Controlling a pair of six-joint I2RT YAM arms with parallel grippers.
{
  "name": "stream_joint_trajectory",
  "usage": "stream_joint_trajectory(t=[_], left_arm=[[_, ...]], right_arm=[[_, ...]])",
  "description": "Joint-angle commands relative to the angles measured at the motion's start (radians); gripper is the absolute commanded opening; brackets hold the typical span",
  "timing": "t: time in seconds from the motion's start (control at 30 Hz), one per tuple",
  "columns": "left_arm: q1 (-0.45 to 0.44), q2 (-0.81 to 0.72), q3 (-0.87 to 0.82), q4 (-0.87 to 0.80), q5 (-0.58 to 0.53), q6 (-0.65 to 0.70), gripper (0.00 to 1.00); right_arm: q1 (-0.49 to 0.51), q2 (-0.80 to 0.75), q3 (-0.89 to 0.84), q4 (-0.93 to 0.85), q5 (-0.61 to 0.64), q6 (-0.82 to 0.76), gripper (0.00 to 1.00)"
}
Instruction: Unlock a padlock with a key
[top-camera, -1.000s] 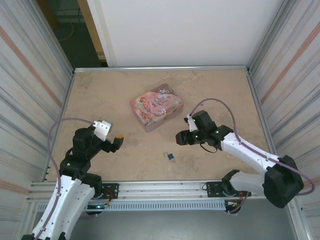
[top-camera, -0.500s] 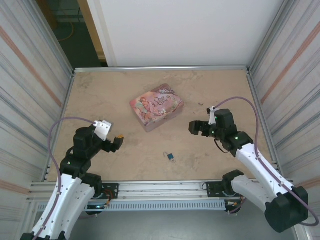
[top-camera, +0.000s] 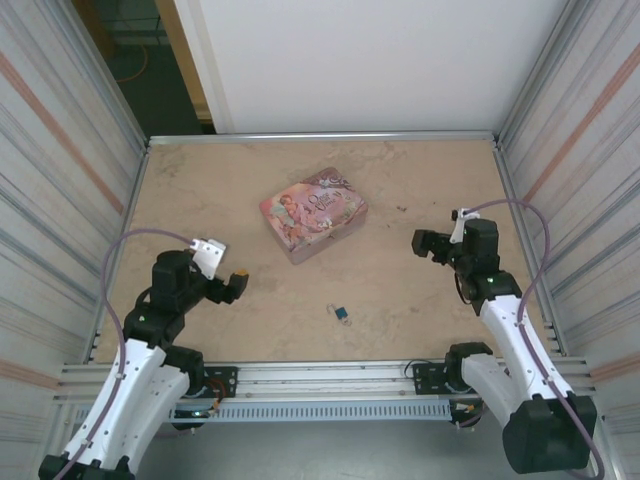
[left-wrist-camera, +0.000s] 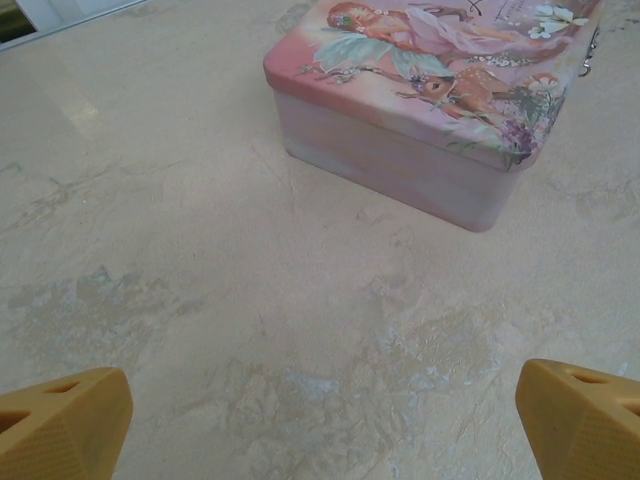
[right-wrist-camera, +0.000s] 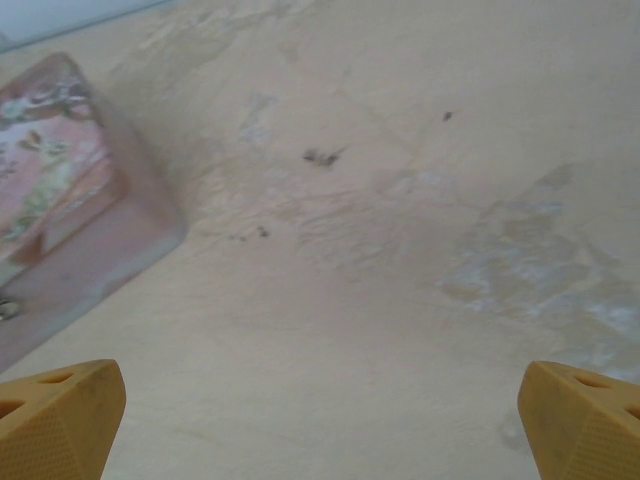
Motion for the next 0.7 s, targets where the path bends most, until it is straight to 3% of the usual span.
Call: stream_joint_trajectory(t=[0.0,0.33,0.67], left_arm=[[0.005,0.024,0.057,0.019,-0.033,-0.050,0.99],[0.009,0.139,0.020,0.210,-0.256,-0.171,0.99],[0.047,0.328,-0.009,0.408,-0.360,-0.204,0.99]], right_arm=[[-0.024,0.005,-0.056,0.123,0.065,-0.081,0.99],[-0.103,0.113,-0.208,0.413,0.073,-0.125,0.99],[-0.139,0.282,-0.249,0.681,-0.002,-0.133,0.99]])
